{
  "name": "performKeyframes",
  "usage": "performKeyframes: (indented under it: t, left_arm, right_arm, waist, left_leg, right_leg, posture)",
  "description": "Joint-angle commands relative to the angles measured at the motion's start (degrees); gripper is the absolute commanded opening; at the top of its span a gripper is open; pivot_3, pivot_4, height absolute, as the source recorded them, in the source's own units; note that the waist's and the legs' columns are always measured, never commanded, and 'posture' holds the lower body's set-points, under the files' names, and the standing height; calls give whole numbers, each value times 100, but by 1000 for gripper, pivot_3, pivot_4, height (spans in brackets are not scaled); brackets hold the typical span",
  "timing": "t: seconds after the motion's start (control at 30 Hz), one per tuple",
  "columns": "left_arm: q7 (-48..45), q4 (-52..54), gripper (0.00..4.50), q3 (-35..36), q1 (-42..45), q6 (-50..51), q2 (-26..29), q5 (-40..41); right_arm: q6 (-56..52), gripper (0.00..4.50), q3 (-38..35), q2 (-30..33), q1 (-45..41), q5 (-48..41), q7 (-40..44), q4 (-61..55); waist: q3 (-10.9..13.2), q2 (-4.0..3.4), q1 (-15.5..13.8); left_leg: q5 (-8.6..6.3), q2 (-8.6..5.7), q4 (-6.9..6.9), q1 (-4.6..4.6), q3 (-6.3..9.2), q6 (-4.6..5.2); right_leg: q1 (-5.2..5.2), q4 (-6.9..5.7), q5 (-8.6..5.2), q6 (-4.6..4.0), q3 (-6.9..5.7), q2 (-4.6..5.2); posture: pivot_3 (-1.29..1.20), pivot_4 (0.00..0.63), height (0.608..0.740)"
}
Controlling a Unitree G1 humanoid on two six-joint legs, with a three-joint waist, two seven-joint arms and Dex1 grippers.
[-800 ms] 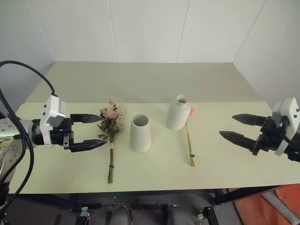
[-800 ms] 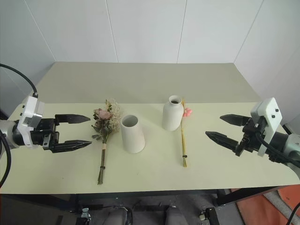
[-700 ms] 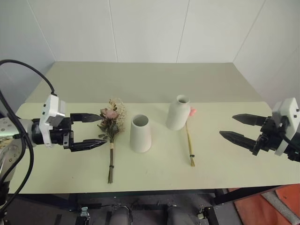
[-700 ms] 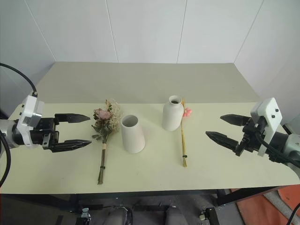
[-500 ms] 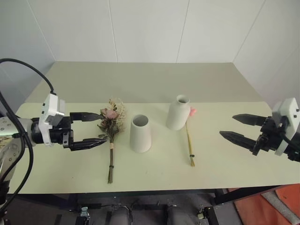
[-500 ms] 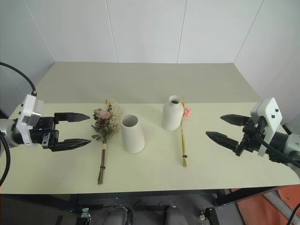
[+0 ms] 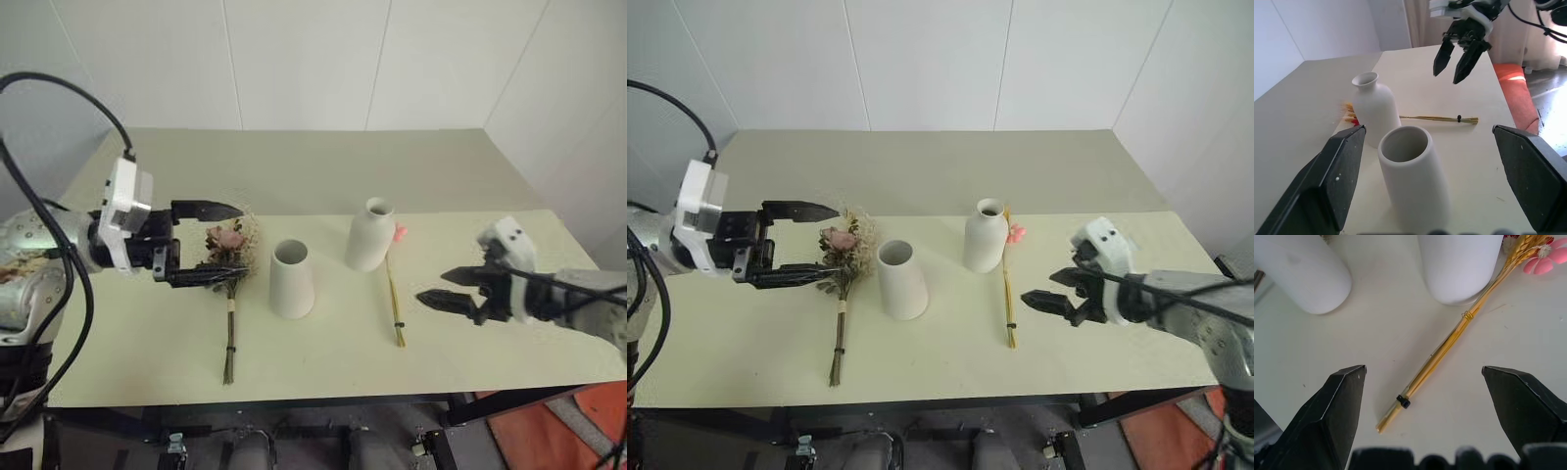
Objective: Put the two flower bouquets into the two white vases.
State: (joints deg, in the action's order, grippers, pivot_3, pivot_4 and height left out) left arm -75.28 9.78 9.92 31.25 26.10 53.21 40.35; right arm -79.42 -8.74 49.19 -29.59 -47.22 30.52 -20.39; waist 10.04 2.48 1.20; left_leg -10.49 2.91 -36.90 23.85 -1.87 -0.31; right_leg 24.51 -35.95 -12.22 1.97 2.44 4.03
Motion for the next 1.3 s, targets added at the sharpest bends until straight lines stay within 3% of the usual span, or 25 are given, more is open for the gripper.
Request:
performKeyframes:
  t: [0.03,0.27,0.33,0.53,0.73,0.83,1.0,1.2,1.3]
  left_arm:
    - [-70,45,4500,21,164,-104,-22,6]
    - [-130,46,4500,40,105,-140,-52,-39]
    - [-143,44,4500,56,88,-141,-40,-40]
    - [-162,44,4500,102,39,-132,-18,-37]
    - [-208,-19,4500,79,64,-145,-36,-95]
    - [-210,-57,4500,116,46,-145,-47,-87]
    - [72,-170,4500,383,5,227,-66,168]
    - [329,-225,4500,448,-278,663,327,-47]
    - [512,-127,4500,537,-367,828,349,57]
  right_arm:
    - [-988,4478,630,-598,-844,598,-852,632]
    - [-1239,4478,909,-1664,-1560,1587,-1643,1776]
    - [-1030,4112,1095,-1797,-1627,1889,-1826,1907]
    - [-665,2217,1155,-2016,-1565,2408,-1997,2049]
    - [-863,126,340,-2157,-1374,2726,-2245,1931]
    - [-912,22,-619,-2456,-1255,3172,-2832,1638]
    - [-23,22,-1230,-2698,-1075,3614,-3356,890]
    - [2339,22,-1642,-3203,-1503,3141,-3000,318]
    - [3112,22,-1385,-3284,-1847,3029,-2696,447]
  waist:
    - [0,0,15]
    - [0,0,-48]
    - [0,-1,-42]
    - [-1,-1,-17]
    - [-1,-1,-16]
    - [-1,-1,-28]
    - [-1,-2,-23]
    - [0,-5,156]
    - [1,-7,167]
  left_leg:
    - [0,1,0,-1,0,0]
    - [1,-3,-4,50,2,1]
    - [1,-5,-8,67,2,1]
    - [1,-3,-7,70,3,2]
    - [1,-2,-6,67,3,2]
    - [1,-3,-6,68,3,1]
    - [1,-3,-7,70,4,1]
    - [1,2,0,58,5,1]
    - [1,4,1,57,5,1]
  right_leg:
    - [0,-1,1,2,0,-3]
    - [46,-7,19,-14,-2,0]
    - [61,-9,30,-27,-2,0]
    - [65,-10,30,-25,-2,-2]
    - [64,-10,29,-24,-2,-3]
    - [64,-10,29,-24,-2,-3]
    - [66,-12,28,-22,-3,-2]
    - [65,-15,12,3,3,-10]
    - [66,-17,14,1,5,-11]
  posture:
    - [0,150,740]
    - [0,150,740]
    - [0,150,740]
    - [0,150,740]
    - [0,150,740]
    - [0,150,740]
    - [0,150,740]
    - [0,150,740]
    - [0,150,740]
